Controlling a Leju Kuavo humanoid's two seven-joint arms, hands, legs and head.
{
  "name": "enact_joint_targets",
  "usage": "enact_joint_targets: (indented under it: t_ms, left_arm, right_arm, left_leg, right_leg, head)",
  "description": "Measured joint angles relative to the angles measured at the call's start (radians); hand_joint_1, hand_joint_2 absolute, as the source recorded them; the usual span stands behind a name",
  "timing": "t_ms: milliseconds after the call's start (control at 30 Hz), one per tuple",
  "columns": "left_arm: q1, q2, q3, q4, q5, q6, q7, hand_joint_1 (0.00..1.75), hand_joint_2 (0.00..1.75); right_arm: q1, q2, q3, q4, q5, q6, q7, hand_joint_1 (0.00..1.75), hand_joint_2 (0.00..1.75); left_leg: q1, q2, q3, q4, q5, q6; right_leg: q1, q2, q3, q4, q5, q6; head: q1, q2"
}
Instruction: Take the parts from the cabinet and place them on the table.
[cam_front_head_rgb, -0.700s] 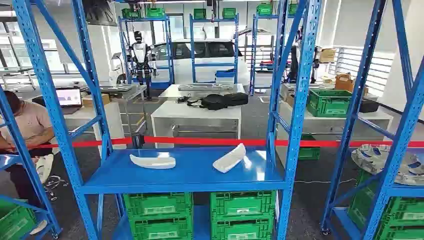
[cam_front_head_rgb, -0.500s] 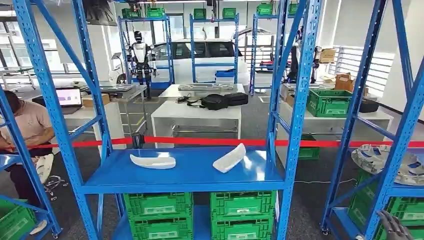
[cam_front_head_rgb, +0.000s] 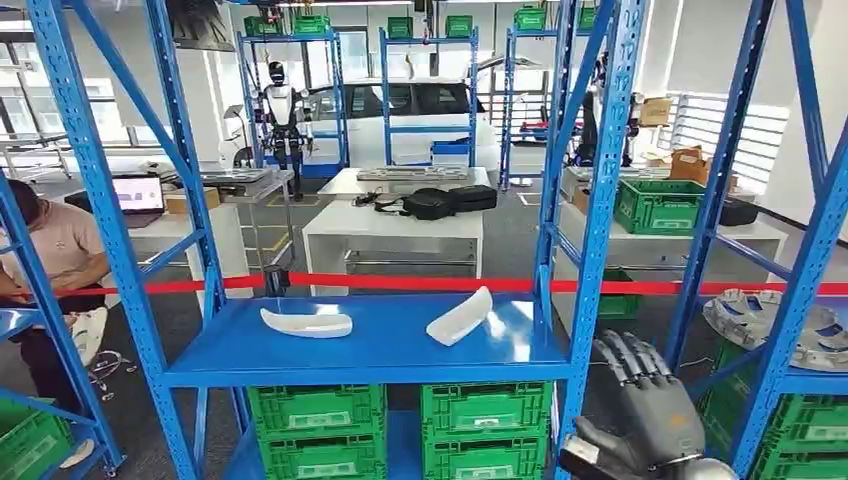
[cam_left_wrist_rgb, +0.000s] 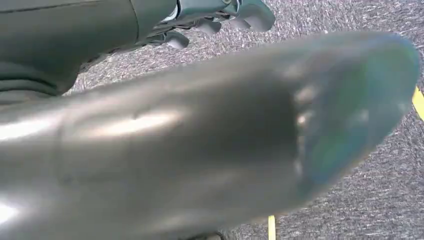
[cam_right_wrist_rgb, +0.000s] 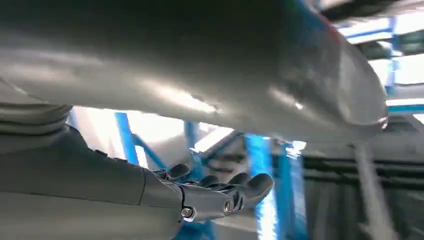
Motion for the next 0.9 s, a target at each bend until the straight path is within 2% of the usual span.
enact_joint_targets:
  t_ms: [233,300,367,467,600,900]
  left_arm:
    - [-0.004,-0.008,0.0,0.002,-0.001,-0.004,0.003,0.0,0.0]
    - [-0.005,-0.01,0.0,0.002,-0.001,-0.007,0.004,0.0,0.0]
    - [-0.003,-0.013,0.0,0.002,-0.001,-0.008,0.004,0.0,0.0]
    - [-0.004,-0.013,0.0,0.003,-0.001,-0.02,0.008,0.0,0.0]
    - [-0.007,-0.014,0.0,0.003,-0.001,-0.023,0.008,0.0,0.0]
    - [-0.007,-0.014,0.0,0.003,-0.001,-0.024,0.018,0.0,0.0]
  right_arm:
    - [-0.033,0.094,0.208,-0.032,0.107,-0.035,0.042,0.0,0.0]
    - [-0.03,0.102,0.251,-0.039,0.128,-0.048,0.055,0.0,0.0]
    - [-0.028,0.113,0.262,-0.041,0.139,-0.053,0.07,0.0,0.0]
    - [-0.027,0.121,0.314,-0.041,0.169,-0.072,0.105,0.0,0.0]
    - [-0.026,0.128,0.345,-0.041,0.176,-0.079,0.119,0.0,0.0]
    - [-0.009,0.13,0.36,-0.041,0.187,-0.075,0.155,0.0,0.0]
  left_leg:
    - [0.0,0.002,0.002,0.0,0.001,-0.001]
    - [0.0,0.0,0.009,0.0,0.001,-0.001]
    - [0.0,-0.004,0.009,0.0,0.002,-0.002]
    - [0.0,0.0,0.003,0.0,0.001,-0.002]
    - [0.0,0.0,0.002,0.0,0.001,-0.002]
    - [0.0,0.001,0.003,0.0,0.001,-0.002]
  right_leg:
    - [0.001,0.002,0.0,0.0,0.0,0.0]
    - [0.001,0.001,0.001,0.0,0.0,0.0]
    - [0.001,-0.002,0.002,0.0,0.0,0.0]
    - [0.0,0.002,0.002,0.0,0.0,-0.001]
    - [0.0,0.001,0.002,-0.001,0.0,-0.001]
    - [0.0,0.002,0.002,-0.001,0.001,0.0]
  head:
    - [0.0,0.0]
    - [0.0,0.0]
    - [0.0,0.0]
    - [0.001,0.0]
    - [0.001,0.0]
    - [0.001,0.0]
